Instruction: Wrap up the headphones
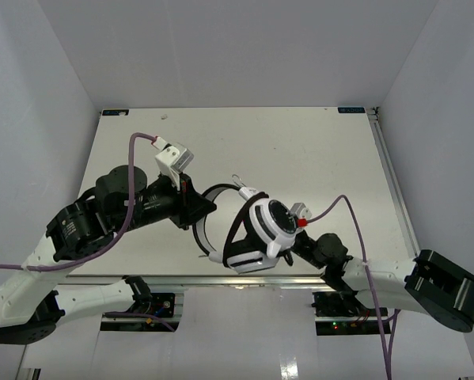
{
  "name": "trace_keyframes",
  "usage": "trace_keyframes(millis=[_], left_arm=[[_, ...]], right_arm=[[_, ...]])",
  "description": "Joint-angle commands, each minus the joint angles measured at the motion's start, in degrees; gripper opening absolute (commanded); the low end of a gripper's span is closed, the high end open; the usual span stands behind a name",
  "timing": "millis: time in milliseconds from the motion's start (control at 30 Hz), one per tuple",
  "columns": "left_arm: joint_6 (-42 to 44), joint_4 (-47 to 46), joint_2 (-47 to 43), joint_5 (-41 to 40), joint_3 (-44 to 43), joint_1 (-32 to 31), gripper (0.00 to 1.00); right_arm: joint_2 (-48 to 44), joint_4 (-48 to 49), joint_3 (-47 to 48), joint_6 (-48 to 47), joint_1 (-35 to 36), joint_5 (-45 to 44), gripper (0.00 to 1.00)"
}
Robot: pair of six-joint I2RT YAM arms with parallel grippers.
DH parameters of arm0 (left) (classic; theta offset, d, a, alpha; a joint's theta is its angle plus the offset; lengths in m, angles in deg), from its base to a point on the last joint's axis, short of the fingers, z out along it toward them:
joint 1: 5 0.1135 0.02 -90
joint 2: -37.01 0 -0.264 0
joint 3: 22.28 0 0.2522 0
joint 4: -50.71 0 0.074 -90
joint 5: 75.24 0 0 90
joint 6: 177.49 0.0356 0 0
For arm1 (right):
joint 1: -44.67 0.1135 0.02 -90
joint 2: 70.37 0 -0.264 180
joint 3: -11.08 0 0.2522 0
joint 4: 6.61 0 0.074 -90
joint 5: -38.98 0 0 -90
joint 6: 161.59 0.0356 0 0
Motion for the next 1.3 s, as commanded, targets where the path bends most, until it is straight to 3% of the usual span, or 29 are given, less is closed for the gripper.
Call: trace_keyframes(millis=[0,167,400,600,800,1000,1267], left_arm=[[4.7,-5.5,0.0,16.5,0.5,-0.2,0.0],[13.8,1.2,2.0,10.3,1.1,-0.2,0.0],[25.3,4.8,5.4,-10.3,4.1,-0.2,0.0],[35.6,4.6,8.8,-15.5,6.1,-0.2,0.0],[44.3,2.4,10.6,-23.2,10.5,-0.3,0.0],[50.6,-5.5,10.2,-30.9,16.0,-2.2,0.0],[52.4,-14.8,11.4,-41.9,20.9,-3.2,0.0]], right_arm=[[-3.4,-13.5,8.1,1.0,-2.3,9.2,0.08],[-8.4,-33.7,15.0,3.3,-5.2,10.4,0.08],[-15.2,-52.4,21.7,4.4,-5.7,7.7,0.08],[-14.0,-66.2,29.5,4.5,-5.6,7.4,0.08],[-16.6,-70.4,30.3,5.4,-5.5,9.5,0.08],[-16.3,-72.2,31.0,5.1,-5.2,11.4,0.08],[-14.3,-69.2,31.3,6.2,-3.4,16.5,0.08]])
